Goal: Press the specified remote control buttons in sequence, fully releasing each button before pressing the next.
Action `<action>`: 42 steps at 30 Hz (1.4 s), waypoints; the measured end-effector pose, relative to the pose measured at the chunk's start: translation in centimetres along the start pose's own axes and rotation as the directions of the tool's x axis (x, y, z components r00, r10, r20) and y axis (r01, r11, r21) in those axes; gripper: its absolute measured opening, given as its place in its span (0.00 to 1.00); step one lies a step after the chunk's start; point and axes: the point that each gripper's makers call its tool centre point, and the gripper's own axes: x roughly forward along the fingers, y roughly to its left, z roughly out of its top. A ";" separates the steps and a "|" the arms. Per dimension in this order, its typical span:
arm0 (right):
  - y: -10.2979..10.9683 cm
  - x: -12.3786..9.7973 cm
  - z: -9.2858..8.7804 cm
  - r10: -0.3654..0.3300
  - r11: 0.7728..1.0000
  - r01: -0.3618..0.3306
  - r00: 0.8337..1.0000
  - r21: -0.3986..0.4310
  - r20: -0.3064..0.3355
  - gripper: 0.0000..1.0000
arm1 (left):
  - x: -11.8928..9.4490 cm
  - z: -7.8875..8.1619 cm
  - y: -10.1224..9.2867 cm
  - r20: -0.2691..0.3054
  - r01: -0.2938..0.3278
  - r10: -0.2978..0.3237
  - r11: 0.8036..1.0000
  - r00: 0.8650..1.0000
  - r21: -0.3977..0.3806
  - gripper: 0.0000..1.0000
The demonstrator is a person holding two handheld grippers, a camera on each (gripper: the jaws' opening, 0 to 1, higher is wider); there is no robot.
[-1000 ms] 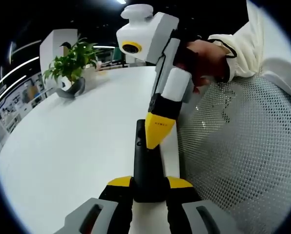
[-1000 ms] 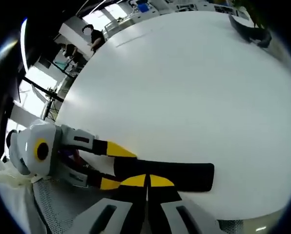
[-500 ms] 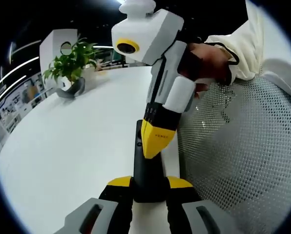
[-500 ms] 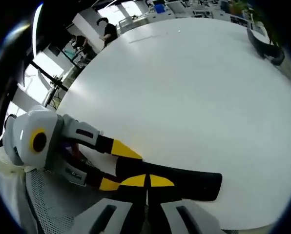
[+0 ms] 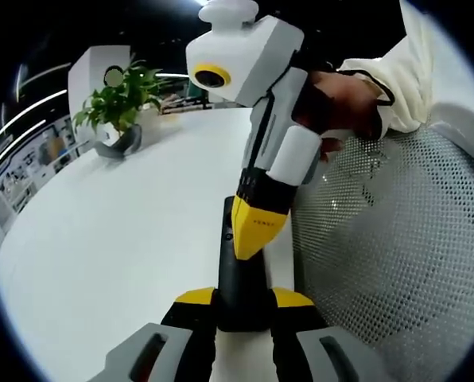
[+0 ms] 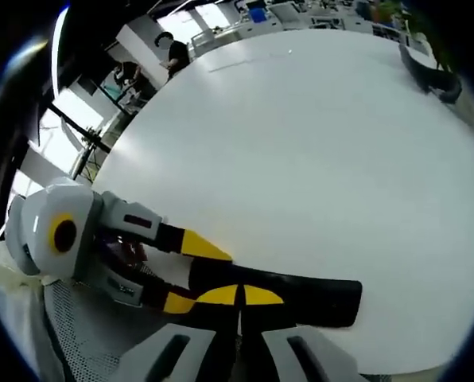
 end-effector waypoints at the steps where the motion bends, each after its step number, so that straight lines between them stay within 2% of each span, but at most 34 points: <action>1: 0.1 0.0 0.0 -0.001 1.000 0.001 1.000 -0.005 -0.003 0.00 | 0.0 0.0 0.0 0.001 0.000 0.000 1.000 1.000 0.000 0.25; 4: 1.0 -0.4 0.6 0.026 0.999 -0.025 0.999 -0.032 0.035 0.00 | 0.0 0.0 0.0 0.005 -0.001 0.001 1.000 1.000 0.000 0.25; 6: 1.1 -0.8 1.1 0.022 0.999 -0.019 0.998 -0.045 0.066 0.00 | 0.1 0.0 0.0 0.008 -0.002 0.002 1.000 1.000 0.000 0.25; 11: 0.8 -3.4 3.5 0.001 0.999 0.007 0.974 -0.034 0.227 0.00 | 0.1 0.0 0.1 0.010 -0.001 0.001 1.000 1.000 0.004 0.25; 13: 0.3 -5.2 4.4 -0.036 0.998 0.052 0.950 -0.041 0.311 0.00 | 0.1 0.0 0.1 0.009 -0.001 0.001 1.000 1.000 0.005 0.25; 14: -0.2 -6.3 4.8 -0.070 0.995 0.091 0.932 -0.044 0.355 0.00 | 0.1 0.0 0.1 0.009 -0.001 0.001 1.000 1.000 0.005 0.25; 15: -0.5 -6.9 4.8 -0.093 0.993 0.113 0.921 -0.031 0.377 0.00 | 0.1 0.0 0.1 0.010 -0.001 0.001 1.000 1.000 0.005 0.25; 17: -1.2 -8.1 4.4 -0.134 0.989 0.148 0.910 -0.005 0.391 0.00 | 0.1 0.0 0.1 0.010 0.000 0.000 1.000 1.000 0.006 0.25; 19: -1.9 -9.6 4.4 -0.175 0.983 0.184 0.883 0.020 0.436 0.03 | 0.1 0.0 0.1 0.009 0.000 0.000 1.000 1.000 0.007 0.25; 20: -2.3 -10.6 4.4 -0.202 0.976 0.219 0.862 0.019 0.465 0.04 | 0.1 0.0 0.1 0.009 0.000 0.000 1.000 1.000 0.007 0.25; 21: -2.5 -11.3 4.5 -0.220 0.970 0.242 0.846 0.019 0.485 0.08 | 0.1 0.0 0.1 0.009 0.000 0.000 1.000 1.000 0.007 0.25; 22: -2.9 -12.1 4.6 -0.239 0.962 0.271 0.824 0.013 0.514 0.12 | 0.1 0.0 0.1 0.009 0.000 0.000 1.000 1.000 0.007 0.25; 25: -3.5 -12.9 4.0 -0.272 0.952 0.304 0.808 0.025 0.524 0.21 | 0.1 0.0 0.1 0.010 0.000 0.000 1.000 1.000 0.007 0.25; 26: -3.6 -13.1 4.0 -0.275 0.950 0.311 0.795 0.026 0.540 0.24 | 0.1 0.0 0.1 0.009 0.000 0.000 1.000 1.000 0.007 0.25; 27: -3.9 -13.3 4.0 -0.284 0.946 0.321 0.776 0.035 0.563 0.30 | 0.1 0.0 0.1 0.008 0.000 0.000 1.000 1.000 0.008 0.25; 28: -4.0 -13.4 3.9 -0.294 0.943 0.330 0.767 0.043 0.571 0.35 | 0.1 0.1 0.1 0.008 -0.001 0.001 1.000 1.000 0.010 0.25; 29: -4.2 -13.5 3.9 -0.313 0.934 0.354 0.748 0.048 0.585 0.41 | 0.1 0.1 0.1 0.007 -0.001 0.001 1.000 1.000 0.010 0.25; 30: -4.3 -13.5 3.9 -0.322 0.929 0.366 0.741 0.048 0.589 0.49 | 0.0 0.1 0.1 0.006 -0.001 0.001 1.000 1.000 0.011 0.25; 31: -4.3 -13.6 3.9 -0.334 0.922 0.386 0.735 0.041 0.591 0.54 | 0.0 0.1 0.1 0.005 -0.002 0.002 1.000 1.000 0.012 0.25; 32: -4.4 -13.8 4.1 -0.353 0.906 0.423 0.713 0.031 0.606 0.59 | 0.0 0.1 0.1 0.004 -0.003 0.003 1.000 1.000 0.016 0.25; 34: -4.5 -13.9 4.3 -0.373 0.888 0.460 0.691 0.021 0.619 0.69 | 0.0 0.1 0.0 0.004 -0.005 0.005 1.000 1.000 0.017 0.25; 36: -4.9 -13.7 4.1 -0.392 0.879 0.477 0.694 0.022 0.603 0.74 | 0.0 0.1 0.1 0.005 -0.005 0.005 1.000 1.000 0.011 0.25; 40: -5.5 -13.6 4.0 -0.398 0.867 0.499 0.697 -0.005 0.596 0.72 | 0.0 0.1 0.1 0.008 -0.006 0.006 1.000 1.000 0.004 0.25; 42: -5.7 -13.3 3.7 -0.383 0.875 0.483 0.716 -0.017 0.584 0.72 | 0.0 0.1 0.1 0.006 -0.005 0.005 1.000 1.000 -0.001 0.25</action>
